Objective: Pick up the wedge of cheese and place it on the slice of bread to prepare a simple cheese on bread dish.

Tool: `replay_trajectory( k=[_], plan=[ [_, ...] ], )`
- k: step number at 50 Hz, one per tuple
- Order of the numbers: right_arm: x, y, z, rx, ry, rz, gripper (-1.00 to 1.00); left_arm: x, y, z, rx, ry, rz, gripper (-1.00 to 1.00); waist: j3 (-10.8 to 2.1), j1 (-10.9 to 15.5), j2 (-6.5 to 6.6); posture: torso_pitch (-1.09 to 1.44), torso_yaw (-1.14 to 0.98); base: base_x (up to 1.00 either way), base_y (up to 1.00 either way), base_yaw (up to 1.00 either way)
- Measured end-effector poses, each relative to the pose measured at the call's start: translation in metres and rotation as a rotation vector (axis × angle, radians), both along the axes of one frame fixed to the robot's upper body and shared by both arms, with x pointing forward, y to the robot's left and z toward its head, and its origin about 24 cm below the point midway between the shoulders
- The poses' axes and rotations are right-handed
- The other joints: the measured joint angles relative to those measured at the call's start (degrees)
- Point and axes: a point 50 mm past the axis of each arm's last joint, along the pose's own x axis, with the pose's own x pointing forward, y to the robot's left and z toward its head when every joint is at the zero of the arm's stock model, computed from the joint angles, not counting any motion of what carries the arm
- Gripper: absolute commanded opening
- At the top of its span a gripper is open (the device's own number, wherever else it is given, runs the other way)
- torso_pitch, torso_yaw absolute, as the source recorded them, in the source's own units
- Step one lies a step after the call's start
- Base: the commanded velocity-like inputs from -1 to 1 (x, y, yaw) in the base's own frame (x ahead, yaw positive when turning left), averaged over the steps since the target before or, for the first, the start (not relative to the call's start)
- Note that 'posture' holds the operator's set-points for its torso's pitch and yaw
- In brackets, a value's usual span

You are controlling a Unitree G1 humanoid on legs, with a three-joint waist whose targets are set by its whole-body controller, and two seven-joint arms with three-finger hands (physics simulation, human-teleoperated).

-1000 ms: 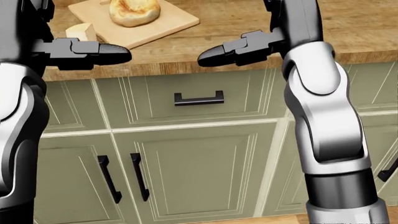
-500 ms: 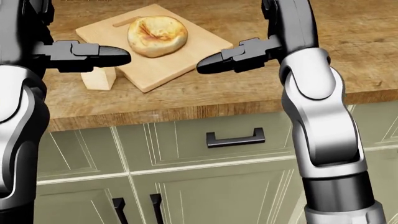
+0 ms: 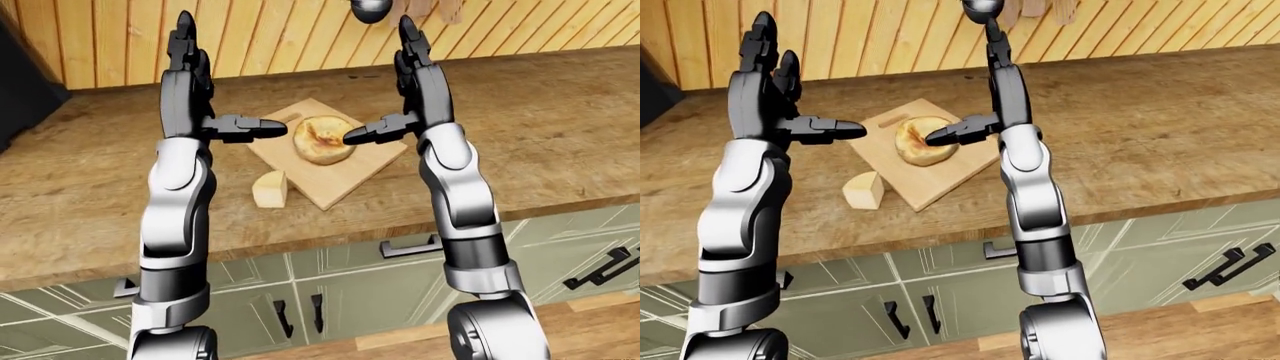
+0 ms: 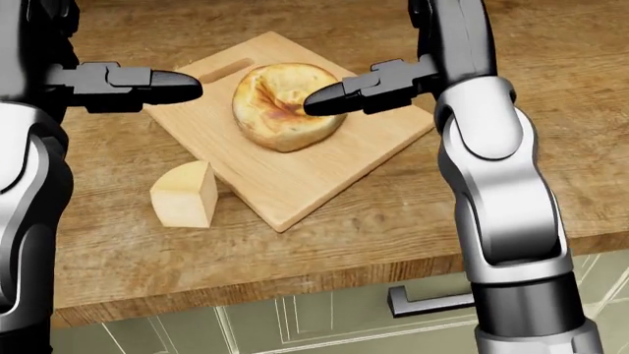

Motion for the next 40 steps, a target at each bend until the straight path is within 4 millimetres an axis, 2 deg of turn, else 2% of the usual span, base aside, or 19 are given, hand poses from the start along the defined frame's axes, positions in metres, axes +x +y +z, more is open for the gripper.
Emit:
replay_trajectory(
  k=[6, 9, 11, 12, 15, 20, 33, 36, 40],
  plan=[
    [0.003, -0.006, -0.001, 0.016, 0.025, -0.038, 1.0, 0.001, -0.001, -0.003, -0.001, 0.021, -0.001, 1.0, 0.81, -0.3, -3.18, 0.0, 0.0, 0.0, 0.0, 0.0],
    [0.0, -0.006, 0.006, 0.018, -0.01, -0.029, 1.0, 0.001, 0.0, -0.001, -0.001, 0.012, 0.001, 1.0, 0.41, 0.3, -4.61, 0.0, 0.0, 0.0, 0.0, 0.0],
    [-0.001, -0.004, 0.008, 0.014, -0.025, -0.022, 1.0, 0.001, 0.0, 0.001, 0.0, 0.006, 0.002, 1.0, -0.22, 0.7, -6.29, 0.0, 0.0, 0.0, 0.0, 0.0],
    [-0.001, -0.004, 0.009, 0.011, -0.029, -0.019, 1.0, 0.0, -0.001, 0.001, -0.002, 0.002, 0.001, 1.0, -0.44, 0.9, -6.65, 0.0, 0.0, 0.0, 0.0, 0.0],
    [0.0, -0.007, 0.001, 0.016, -0.001, -0.026, 1.0, 0.002, -0.005, -0.005, 0.003, 0.027, -0.016, 1.0, -0.6, 0.7, -5.28, 0.0, 0.0, 0.0, 0.0, 0.0],
    [0.001, -0.011, -0.002, 0.019, 0.021, -0.037, 1.0, 0.002, -0.006, -0.001, 0.005, 0.015, -0.025, 1.0, -1.02, 0.2, -4.32, 0.0, 0.0, 0.0, 0.0, 0.0],
    [-0.001, -0.006, 0.003, 0.017, -0.009, -0.016, 1.0, 0.0, -0.003, -0.001, 0.001, 0.01, -0.013, 1.0, -0.95, -0.4, -4.22, 0.0, 0.0, 0.0, 0.0, 0.0],
    [-0.001, -0.006, 0.002, 0.013, -0.006, -0.012, 1.0, -0.01, -0.001, 0.0, -0.007, 0.009, -0.013, 1.0, -0.79, -0.6, -4.23, 0.0, 0.0, 0.0, 0.0, 0.0],
    [0.0, -0.007, 0.001, 0.01, -0.002, -0.018, 1.0, -0.042, 0.001, 0.01, 0.01, -0.001, 0.013, 1.0, -0.59, -0.8, -4.14, 0.0, 0.0, 0.0, 0.0, 0.0]
  ],
)
